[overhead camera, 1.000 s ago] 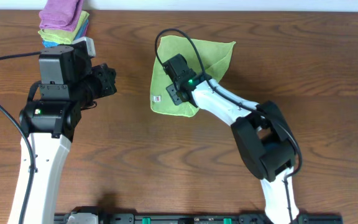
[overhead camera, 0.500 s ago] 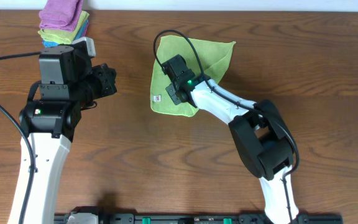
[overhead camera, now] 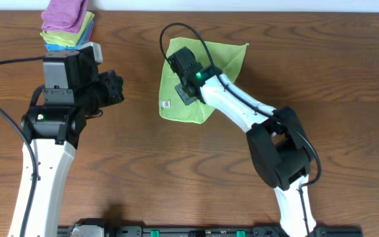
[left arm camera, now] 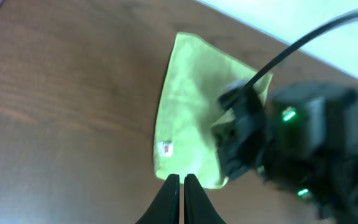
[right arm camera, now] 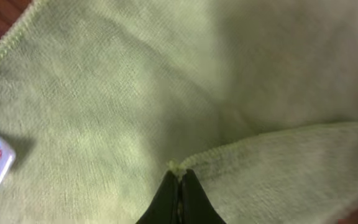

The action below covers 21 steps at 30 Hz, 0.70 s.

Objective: Fold the cloth

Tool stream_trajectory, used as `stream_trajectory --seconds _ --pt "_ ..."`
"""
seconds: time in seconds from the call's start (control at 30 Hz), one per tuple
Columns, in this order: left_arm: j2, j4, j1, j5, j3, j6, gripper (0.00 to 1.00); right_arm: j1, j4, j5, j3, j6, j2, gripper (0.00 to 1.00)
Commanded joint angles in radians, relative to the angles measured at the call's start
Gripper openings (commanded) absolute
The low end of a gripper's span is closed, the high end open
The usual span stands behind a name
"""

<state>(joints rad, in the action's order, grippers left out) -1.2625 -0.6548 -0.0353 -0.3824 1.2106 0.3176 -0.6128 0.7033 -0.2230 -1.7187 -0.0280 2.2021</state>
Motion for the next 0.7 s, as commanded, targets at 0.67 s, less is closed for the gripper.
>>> stream_trajectory --seconds 0.67 --pt "-0.554 0.138 -0.155 -0.102 0.002 0.072 0.06 0.235 0.476 0.129 -0.084 -0.211 -0.082 0.22"
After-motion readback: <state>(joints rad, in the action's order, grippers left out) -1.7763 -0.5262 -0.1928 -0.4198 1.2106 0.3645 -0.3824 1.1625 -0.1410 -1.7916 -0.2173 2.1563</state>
